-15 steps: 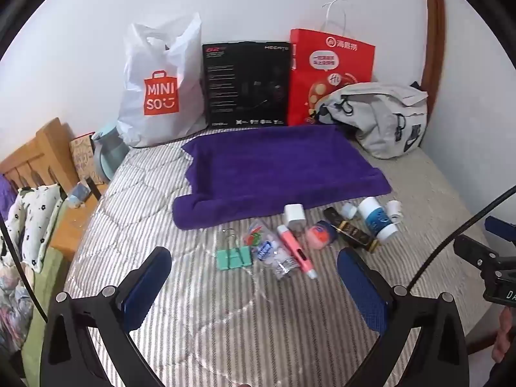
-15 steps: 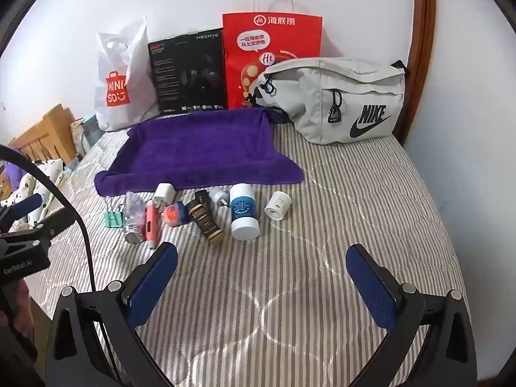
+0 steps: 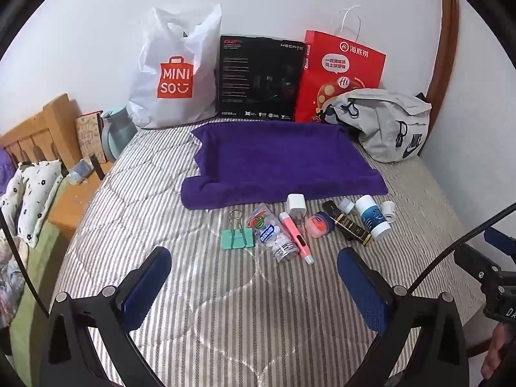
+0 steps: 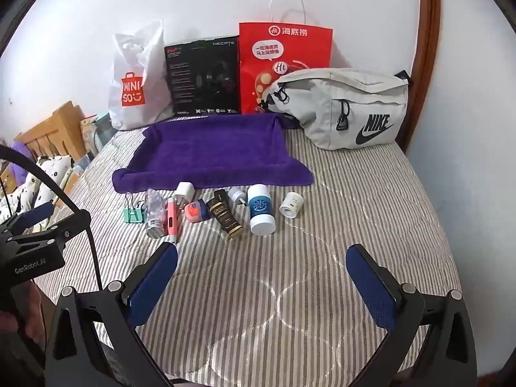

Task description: Organize rigid objects

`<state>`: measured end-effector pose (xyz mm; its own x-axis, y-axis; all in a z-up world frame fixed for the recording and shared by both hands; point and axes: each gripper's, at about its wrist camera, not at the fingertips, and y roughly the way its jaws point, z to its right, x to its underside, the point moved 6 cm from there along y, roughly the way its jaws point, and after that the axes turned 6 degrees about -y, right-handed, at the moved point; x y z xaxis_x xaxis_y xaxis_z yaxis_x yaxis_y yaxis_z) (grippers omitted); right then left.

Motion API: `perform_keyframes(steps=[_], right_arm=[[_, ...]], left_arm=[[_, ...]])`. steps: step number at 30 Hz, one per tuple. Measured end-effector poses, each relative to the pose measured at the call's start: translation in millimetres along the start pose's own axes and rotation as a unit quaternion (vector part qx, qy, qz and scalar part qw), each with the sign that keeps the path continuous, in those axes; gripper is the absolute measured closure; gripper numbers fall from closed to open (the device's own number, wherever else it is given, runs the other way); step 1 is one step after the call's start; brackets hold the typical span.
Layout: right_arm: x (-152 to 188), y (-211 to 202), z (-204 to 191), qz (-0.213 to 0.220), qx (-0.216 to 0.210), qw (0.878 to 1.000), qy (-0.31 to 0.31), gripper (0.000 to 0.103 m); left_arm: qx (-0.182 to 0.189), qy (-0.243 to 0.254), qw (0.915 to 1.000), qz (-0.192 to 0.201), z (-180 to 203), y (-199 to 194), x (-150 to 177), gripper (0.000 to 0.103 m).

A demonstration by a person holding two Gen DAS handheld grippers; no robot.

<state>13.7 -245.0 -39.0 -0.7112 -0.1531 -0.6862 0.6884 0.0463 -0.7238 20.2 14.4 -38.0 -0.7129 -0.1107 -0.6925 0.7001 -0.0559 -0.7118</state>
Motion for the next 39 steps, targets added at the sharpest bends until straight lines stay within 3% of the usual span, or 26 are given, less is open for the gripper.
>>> perform_keyframes(steps=[39], right_arm=[[2, 3, -2, -0.011, -0.004, 1.000, 0.002, 0.000]], left_arm=[[-0.018, -0.003, 0.9998, -0.012, -2, 4, 3, 0.000]])
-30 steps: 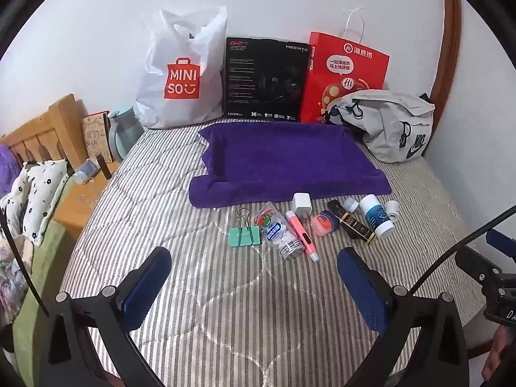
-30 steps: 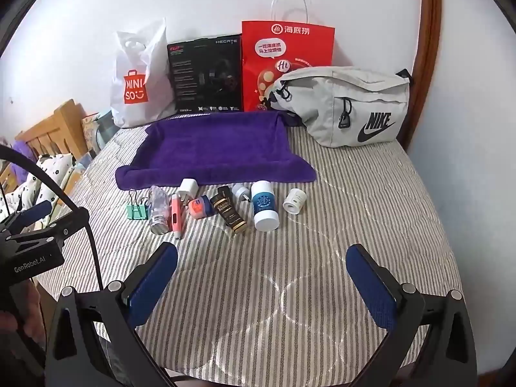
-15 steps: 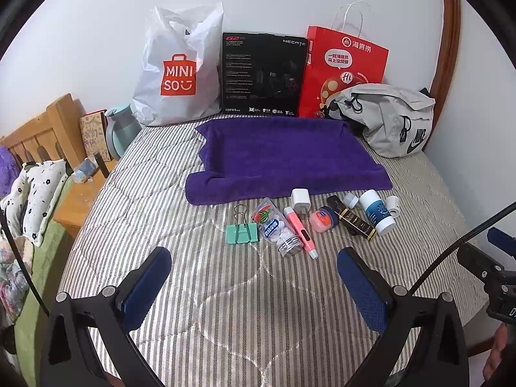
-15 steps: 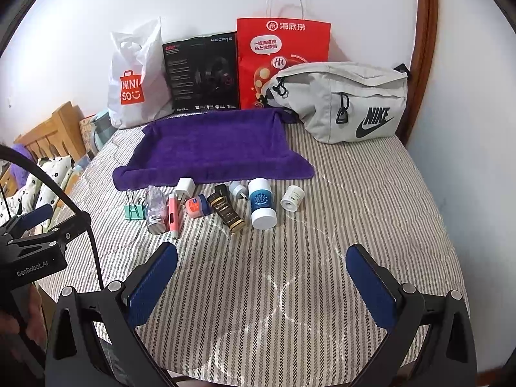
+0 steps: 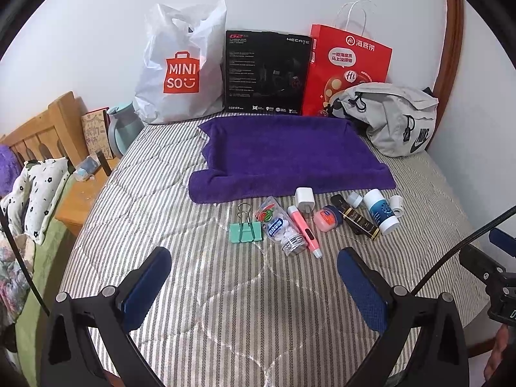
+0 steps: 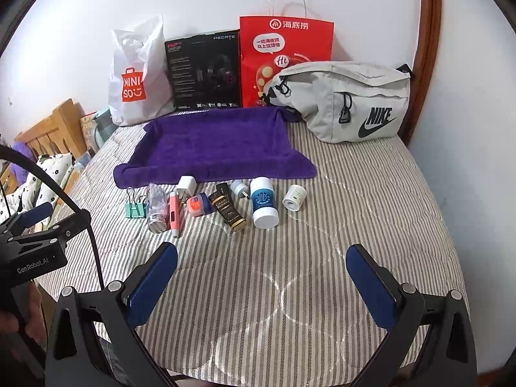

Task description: Organize rigid objects

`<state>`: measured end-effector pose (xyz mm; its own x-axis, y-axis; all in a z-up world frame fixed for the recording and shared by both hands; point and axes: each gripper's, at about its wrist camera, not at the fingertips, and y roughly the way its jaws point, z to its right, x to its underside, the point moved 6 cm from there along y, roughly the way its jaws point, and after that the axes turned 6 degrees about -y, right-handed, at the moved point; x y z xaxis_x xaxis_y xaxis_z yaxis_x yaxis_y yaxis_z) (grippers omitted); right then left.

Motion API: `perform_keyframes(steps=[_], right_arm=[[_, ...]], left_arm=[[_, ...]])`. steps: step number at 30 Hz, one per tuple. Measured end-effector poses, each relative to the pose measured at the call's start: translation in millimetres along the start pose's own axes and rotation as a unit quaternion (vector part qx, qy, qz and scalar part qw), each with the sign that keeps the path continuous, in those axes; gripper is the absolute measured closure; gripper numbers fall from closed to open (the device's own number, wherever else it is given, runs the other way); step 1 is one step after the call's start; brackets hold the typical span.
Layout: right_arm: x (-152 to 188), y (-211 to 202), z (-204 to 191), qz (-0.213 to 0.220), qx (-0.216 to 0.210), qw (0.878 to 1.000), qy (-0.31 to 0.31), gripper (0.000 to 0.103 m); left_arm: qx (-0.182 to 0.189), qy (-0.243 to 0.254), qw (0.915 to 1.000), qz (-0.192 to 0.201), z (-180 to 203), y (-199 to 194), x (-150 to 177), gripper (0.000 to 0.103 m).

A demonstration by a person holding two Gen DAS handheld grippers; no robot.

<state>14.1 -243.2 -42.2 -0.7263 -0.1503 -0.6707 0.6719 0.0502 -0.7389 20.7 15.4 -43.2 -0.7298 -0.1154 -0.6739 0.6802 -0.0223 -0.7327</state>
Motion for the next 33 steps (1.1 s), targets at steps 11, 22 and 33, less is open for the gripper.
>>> perform_keyframes(steps=[11, 22, 33], right_arm=[[0.4, 0.4, -0.2, -0.003, -0.001, 1.000, -0.002, 0.000], [0.3, 0.0, -0.6, -0.004, -0.002, 1.000, -0.002, 0.000], [1.6, 0.2, -0.4, -0.005, -0.003, 1.000, -0.002, 0.000]], left_arm=[[0.001, 0.000, 1.0000, -0.001, -1.6, -1.2, -0.7, 0.000], [0.001, -0.002, 1.0000, -0.001, -3.0, -1.2, -0.9, 0.000], [-0.001, -0.003, 1.0000, -0.003, -5.3, 0.3, 0.1, 0.000]])
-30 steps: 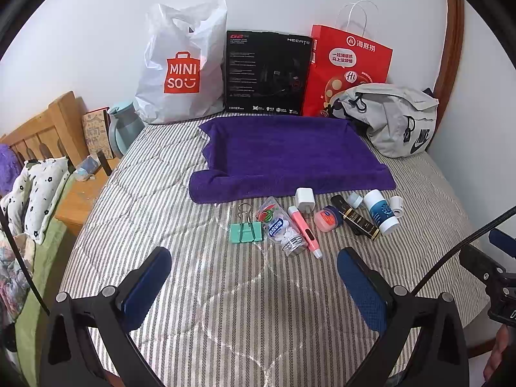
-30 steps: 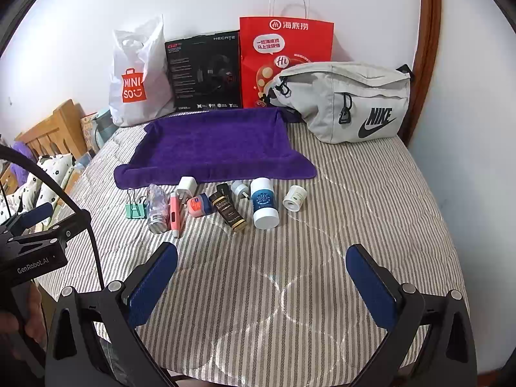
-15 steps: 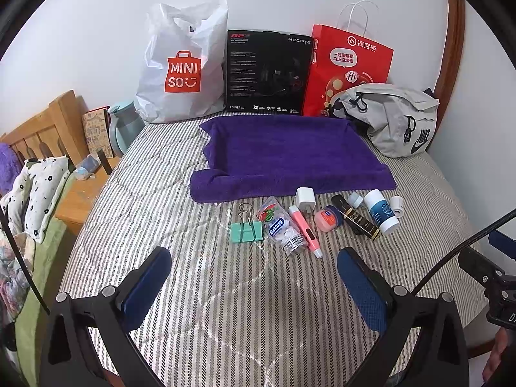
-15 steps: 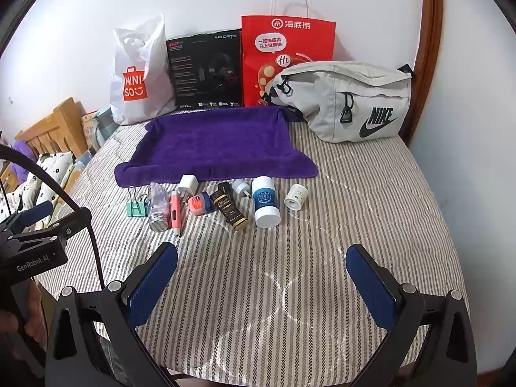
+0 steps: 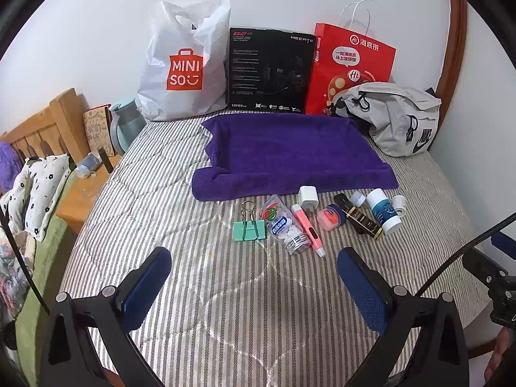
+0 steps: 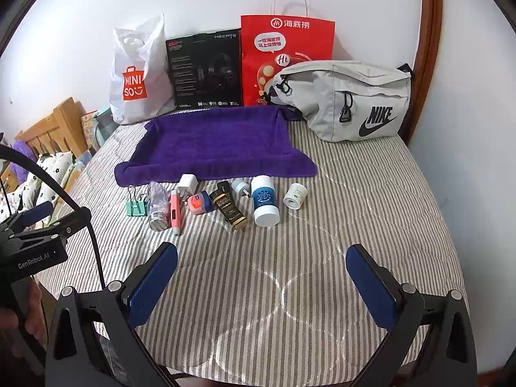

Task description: Organize rigid objects

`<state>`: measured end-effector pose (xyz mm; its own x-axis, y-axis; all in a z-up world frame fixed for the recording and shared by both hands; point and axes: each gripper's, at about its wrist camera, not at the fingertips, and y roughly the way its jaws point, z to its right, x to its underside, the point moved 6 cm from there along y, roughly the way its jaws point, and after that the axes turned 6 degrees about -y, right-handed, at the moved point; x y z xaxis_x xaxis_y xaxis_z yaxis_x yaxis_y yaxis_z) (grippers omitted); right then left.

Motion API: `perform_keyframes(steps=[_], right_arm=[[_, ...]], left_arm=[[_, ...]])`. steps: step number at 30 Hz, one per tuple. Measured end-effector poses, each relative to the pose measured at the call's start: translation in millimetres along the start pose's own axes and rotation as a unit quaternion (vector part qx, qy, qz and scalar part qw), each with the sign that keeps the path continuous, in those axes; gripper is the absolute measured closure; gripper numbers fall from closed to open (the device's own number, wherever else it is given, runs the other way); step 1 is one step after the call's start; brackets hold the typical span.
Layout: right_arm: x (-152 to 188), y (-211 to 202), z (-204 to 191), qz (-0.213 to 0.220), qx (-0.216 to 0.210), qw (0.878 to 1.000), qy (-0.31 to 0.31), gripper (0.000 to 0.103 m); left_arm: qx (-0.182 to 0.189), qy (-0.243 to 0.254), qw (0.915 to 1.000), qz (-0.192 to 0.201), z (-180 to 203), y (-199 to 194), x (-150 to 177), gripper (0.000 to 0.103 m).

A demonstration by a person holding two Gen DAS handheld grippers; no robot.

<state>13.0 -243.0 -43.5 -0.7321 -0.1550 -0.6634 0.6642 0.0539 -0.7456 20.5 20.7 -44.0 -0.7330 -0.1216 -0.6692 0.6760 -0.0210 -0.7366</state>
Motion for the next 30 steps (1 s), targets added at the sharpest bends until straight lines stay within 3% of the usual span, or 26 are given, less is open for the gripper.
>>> perform_keyframes(steps=[15, 30], right_arm=[[2, 18, 5, -0.015, -0.006, 1.000, 0.001, 0.000], [9, 62, 30, -0.055, 0.019, 0.998, 0.002, 0.000]], left_arm=[[-0.009, -0.004, 0.9999, -0.013, -4, 18, 2, 0.000], [-0.035, -0.024, 0.9961, -0.077, -22, 101, 9, 0.000]])
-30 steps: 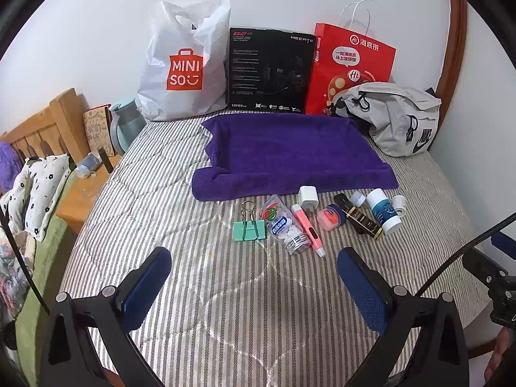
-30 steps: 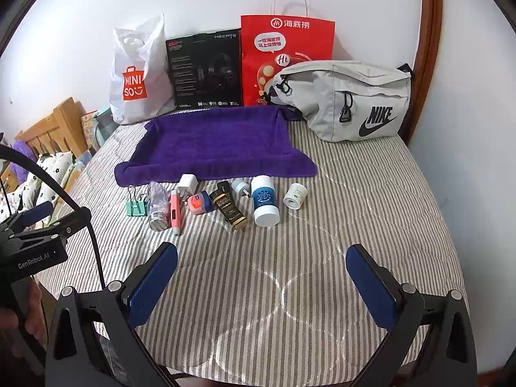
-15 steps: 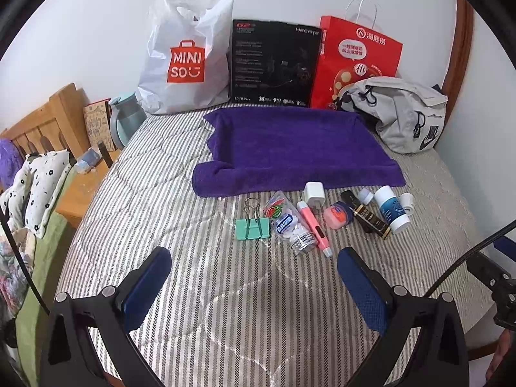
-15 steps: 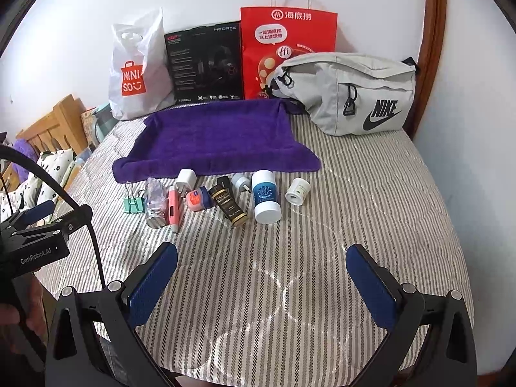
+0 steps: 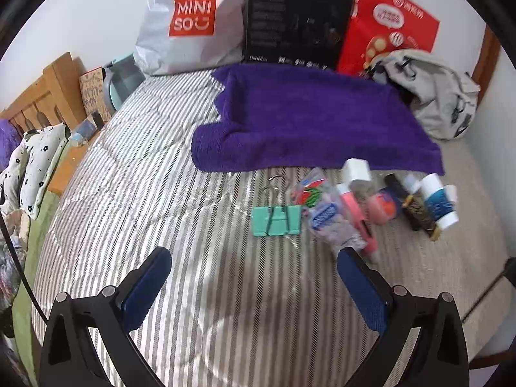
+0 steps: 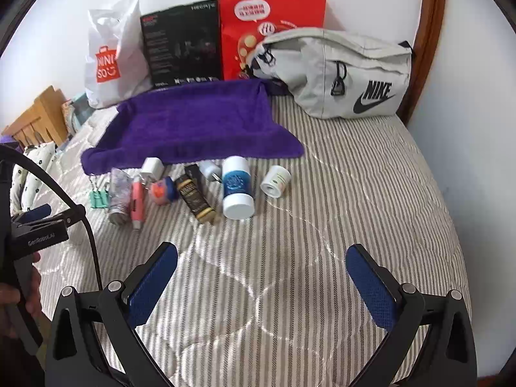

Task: Organize rigid objects
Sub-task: 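Grasp the green binder clip with the left tool while the right tool moves toward the white jar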

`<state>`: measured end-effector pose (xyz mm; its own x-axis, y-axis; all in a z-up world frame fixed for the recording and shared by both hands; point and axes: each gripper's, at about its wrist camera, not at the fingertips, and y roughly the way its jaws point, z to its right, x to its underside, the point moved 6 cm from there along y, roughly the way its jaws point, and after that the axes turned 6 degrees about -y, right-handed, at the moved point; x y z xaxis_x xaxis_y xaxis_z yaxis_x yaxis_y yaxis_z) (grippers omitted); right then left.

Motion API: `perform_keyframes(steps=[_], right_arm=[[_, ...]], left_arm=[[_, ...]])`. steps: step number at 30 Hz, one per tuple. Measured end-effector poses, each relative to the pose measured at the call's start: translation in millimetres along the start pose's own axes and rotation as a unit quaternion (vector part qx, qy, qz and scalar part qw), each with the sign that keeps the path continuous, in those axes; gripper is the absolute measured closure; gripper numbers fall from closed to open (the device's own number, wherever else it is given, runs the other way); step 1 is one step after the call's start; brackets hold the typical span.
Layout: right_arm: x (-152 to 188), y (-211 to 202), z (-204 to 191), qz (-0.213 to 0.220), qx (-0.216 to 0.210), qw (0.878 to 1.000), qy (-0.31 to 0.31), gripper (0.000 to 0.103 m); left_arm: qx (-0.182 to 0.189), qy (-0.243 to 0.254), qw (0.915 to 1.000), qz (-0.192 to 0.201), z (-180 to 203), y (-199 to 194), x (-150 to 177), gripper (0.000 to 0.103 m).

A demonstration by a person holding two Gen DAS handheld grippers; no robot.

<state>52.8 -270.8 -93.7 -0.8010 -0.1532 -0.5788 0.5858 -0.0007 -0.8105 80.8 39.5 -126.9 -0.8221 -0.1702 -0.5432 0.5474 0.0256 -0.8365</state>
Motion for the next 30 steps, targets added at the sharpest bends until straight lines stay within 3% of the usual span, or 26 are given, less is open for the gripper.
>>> perform_keyframes(steps=[12, 21, 23, 26, 28, 30], right_arm=[[3, 46, 19, -0.038, 0.000, 0.999, 0.012, 0.000], [-2, 62, 29, -0.033, -0.006, 0.999, 0.025, 0.000], [-8, 65, 34, -0.015, -0.013, 0.999, 0.033, 0.000], [-21, 71, 43, 0.000, -0.024, 0.998, 0.057, 0.000], [-35, 77, 50, 0.015, -0.025, 0.997, 0.070, 0.000], [-45, 84, 53, 0.019, -0.022, 0.997, 0.073, 0.001]], left_arm=[[-0.014, -0.012, 0.9995, -0.026, -1, 56, -14, 0.000], [-0.022, -0.008, 0.9994, -0.025, 1, 66, -16, 0.005], [-0.019, -0.005, 0.9996, -0.020, 2, 64, -15, 0.010], [-0.013, 0.004, 0.9998, -0.012, 7, 60, -13, 0.026], [-0.006, 0.012, 0.9999, -0.009, 11, 57, -13, 0.049], [-0.002, 0.019, 0.9998, -0.007, 14, 54, -13, 0.063]])
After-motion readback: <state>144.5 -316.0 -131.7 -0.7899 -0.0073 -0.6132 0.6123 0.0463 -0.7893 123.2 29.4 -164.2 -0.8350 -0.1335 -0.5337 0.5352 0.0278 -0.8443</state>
